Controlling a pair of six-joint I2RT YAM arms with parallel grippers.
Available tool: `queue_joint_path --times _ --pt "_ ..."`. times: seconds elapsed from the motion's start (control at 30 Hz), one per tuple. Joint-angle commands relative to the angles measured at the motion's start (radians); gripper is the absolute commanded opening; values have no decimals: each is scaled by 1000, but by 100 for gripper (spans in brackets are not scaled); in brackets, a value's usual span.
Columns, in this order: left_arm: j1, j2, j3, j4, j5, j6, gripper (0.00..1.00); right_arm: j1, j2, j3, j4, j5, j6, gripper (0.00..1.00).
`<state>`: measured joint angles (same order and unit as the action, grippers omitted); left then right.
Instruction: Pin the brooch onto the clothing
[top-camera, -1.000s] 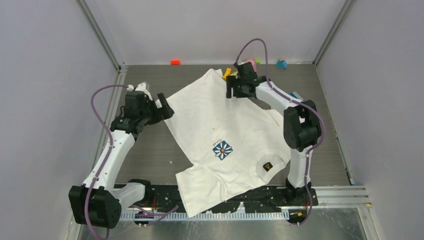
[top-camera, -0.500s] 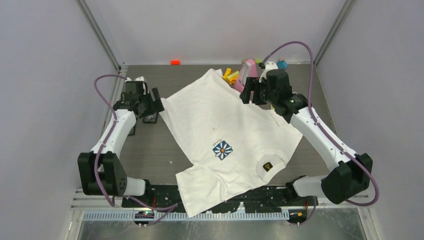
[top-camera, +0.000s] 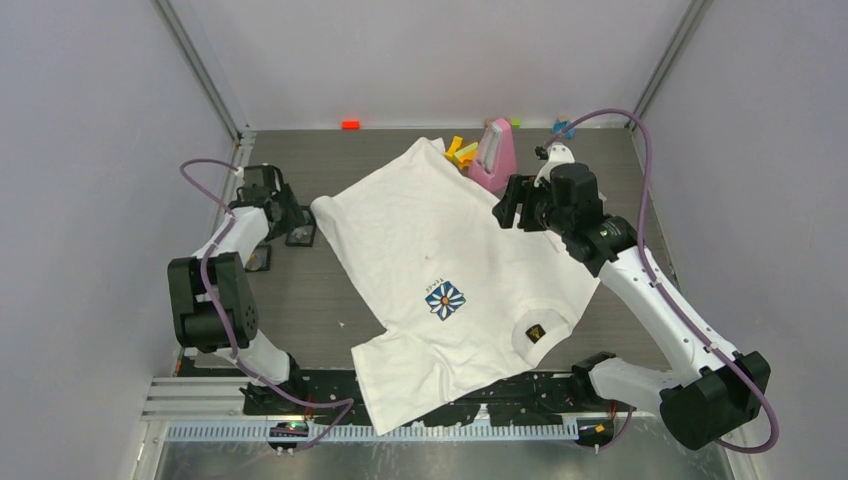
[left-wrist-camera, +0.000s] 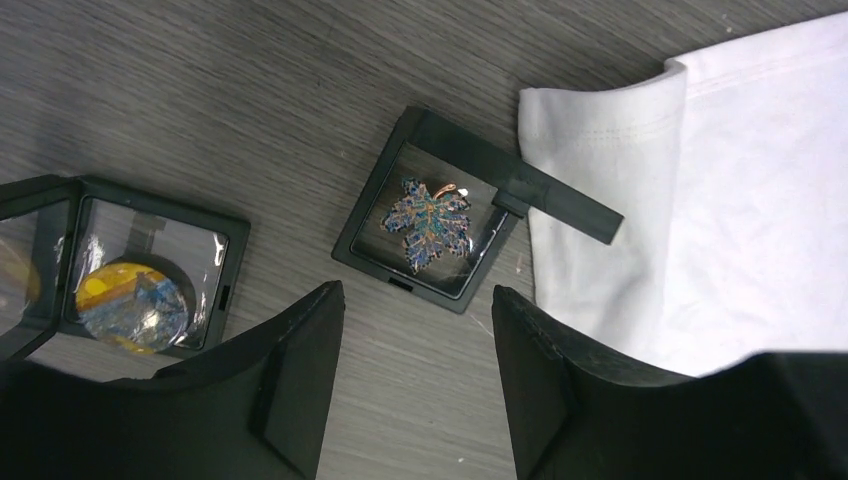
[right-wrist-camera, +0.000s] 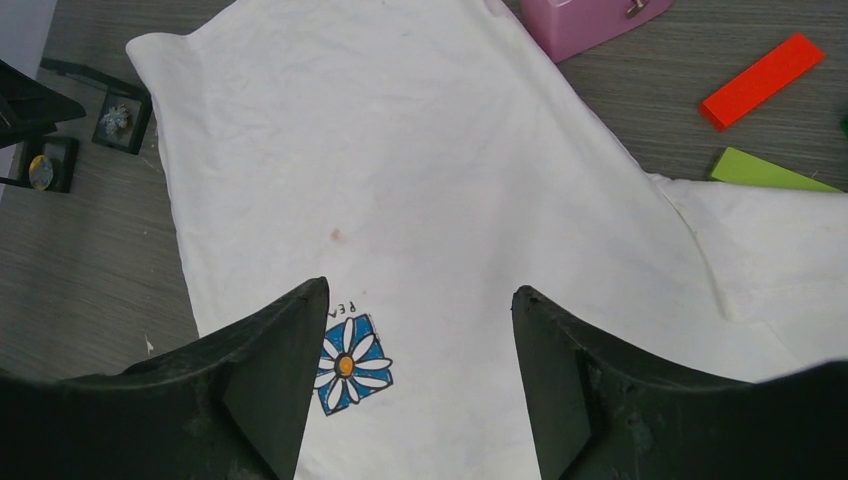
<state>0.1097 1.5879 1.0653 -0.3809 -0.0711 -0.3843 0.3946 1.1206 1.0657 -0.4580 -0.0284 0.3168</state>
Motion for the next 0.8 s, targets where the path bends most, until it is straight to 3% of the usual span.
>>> queue_joint_path --times 0.0,0.77 --pt "5 48 20 62 -6 28 57 -4 -25 -1 27 10 3 72" --pt "4 161 62 45 30 83 38 -5 3 -8 43 -7 22 69"
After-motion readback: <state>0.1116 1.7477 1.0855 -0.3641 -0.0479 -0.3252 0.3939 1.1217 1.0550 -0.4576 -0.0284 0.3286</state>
